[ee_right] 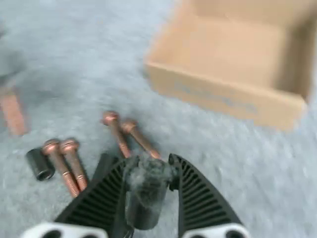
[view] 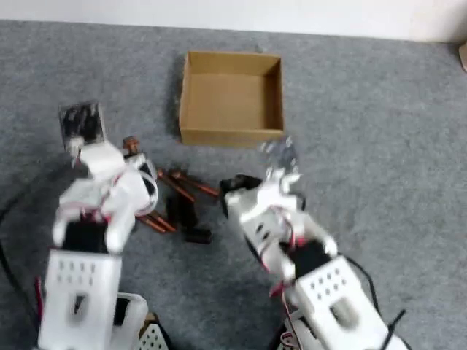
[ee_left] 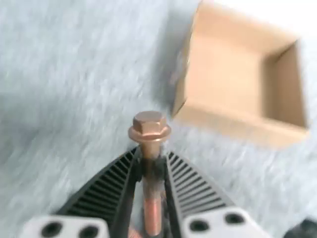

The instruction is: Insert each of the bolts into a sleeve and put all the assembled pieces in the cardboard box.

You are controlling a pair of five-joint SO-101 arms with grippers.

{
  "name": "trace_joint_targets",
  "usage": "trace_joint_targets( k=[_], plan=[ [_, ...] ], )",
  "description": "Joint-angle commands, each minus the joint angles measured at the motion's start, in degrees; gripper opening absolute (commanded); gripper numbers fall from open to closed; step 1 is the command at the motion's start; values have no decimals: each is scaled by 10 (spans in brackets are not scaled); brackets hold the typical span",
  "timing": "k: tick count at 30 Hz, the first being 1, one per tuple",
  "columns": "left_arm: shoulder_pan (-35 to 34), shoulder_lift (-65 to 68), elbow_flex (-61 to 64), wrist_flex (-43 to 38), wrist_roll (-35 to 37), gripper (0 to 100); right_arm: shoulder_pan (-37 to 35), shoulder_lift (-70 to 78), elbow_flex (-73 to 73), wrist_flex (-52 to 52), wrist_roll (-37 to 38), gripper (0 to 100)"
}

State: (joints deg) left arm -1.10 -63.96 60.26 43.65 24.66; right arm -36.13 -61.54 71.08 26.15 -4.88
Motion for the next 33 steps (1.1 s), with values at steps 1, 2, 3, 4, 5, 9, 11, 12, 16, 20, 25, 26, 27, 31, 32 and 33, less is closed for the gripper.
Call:
trace_joint_targets(
  k=[1,2,3,4,5,9,11,12,16,20,25,26,27,31,32,33],
  plan=[
    [28,-156,147,-222,20,4,-53,-91,113,-153,84,5],
    [31,-193,177,-253,22,4,-61,-105,142,-179,94,5],
    [32,-229,201,-263,25,4,-65,-116,167,-190,98,5],
    [32,-267,221,-263,25,4,-67,-123,188,-192,98,5],
    [31,-301,239,-263,25,4,-68,-131,191,-194,98,4],
    [32,-422,279,-263,68,4,-69,-149,188,-194,98,4],
    [33,-410,275,-263,95,4,-72,-160,189,-194,98,4],
    [33,-399,274,-263,103,4,-77,-167,189,-194,99,4],
    [58,-388,276,-260,104,4,-100,-198,189,-190,101,4],
    [117,-402,265,-208,103,4,-100,-210,190,-189,101,4],
    [124,-404,248,-199,102,4,-102,-212,200,-153,101,4],
    [126,-404,247,-197,102,4,-102,-212,200,-145,101,4],
    [127,-404,247,-196,103,4,-102,-212,200,-136,101,4],
    [145,-404,249,-193,104,4,-100,-212,200,-116,101,4],
    [155,-404,246,-178,104,4,-100,-212,200,-116,102,4],
    [167,-406,243,-162,104,4,-100,-212,200,-116,108,4]
  ],
)
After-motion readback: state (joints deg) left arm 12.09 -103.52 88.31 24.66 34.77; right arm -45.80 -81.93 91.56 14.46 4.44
